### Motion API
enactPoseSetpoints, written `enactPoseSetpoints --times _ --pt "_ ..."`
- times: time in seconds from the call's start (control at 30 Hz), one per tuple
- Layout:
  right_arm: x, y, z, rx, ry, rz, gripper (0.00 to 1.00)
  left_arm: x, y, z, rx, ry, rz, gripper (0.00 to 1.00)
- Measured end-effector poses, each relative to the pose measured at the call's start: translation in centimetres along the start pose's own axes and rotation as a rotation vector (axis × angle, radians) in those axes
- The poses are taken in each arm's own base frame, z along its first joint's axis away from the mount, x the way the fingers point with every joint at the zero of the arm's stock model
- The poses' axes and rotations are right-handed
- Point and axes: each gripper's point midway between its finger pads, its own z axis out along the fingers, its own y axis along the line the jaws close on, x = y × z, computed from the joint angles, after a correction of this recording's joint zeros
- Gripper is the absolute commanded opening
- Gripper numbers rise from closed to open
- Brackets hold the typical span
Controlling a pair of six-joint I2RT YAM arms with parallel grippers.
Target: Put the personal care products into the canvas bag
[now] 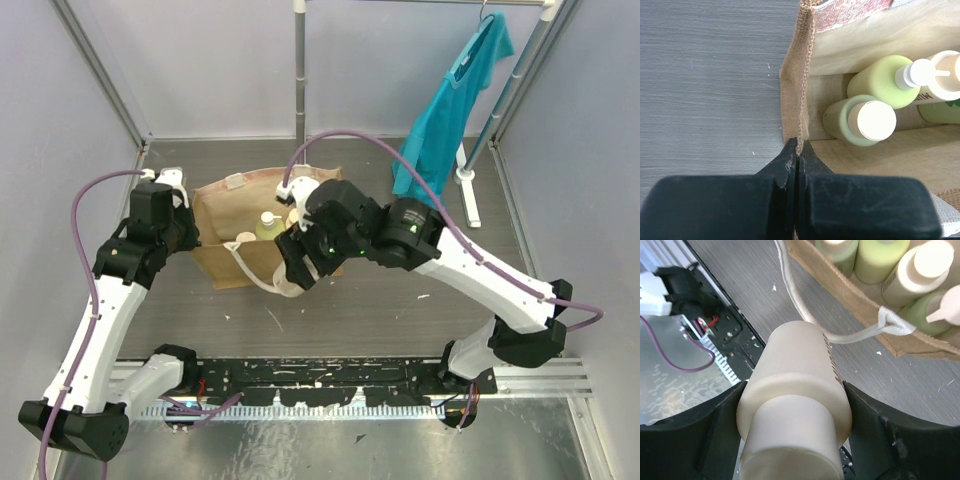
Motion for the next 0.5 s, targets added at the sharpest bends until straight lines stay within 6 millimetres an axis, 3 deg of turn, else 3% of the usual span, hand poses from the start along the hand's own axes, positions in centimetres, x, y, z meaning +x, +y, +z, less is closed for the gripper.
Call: enactPoseSetpoints --times 0.23,0.33,0.5 --pt "-3.9 -0.3 -2.9 -0.047 -0.110 0.039 0.01 0.0 0.0 0.0 0.001 -0.001 0.000 0.03" --pt "-6.4 -0.4 -3.7 -0.065 -0.170 0.038 0.01 0.0 0.0 0.0 0.001 -0.001 0.000 0.03" --pt "-10.6 -0.2 -2.3 -0.099 -0.246 0.025 0.01 0.0 0.0 -0.1 0.001 -0.001 0.000 0.03"
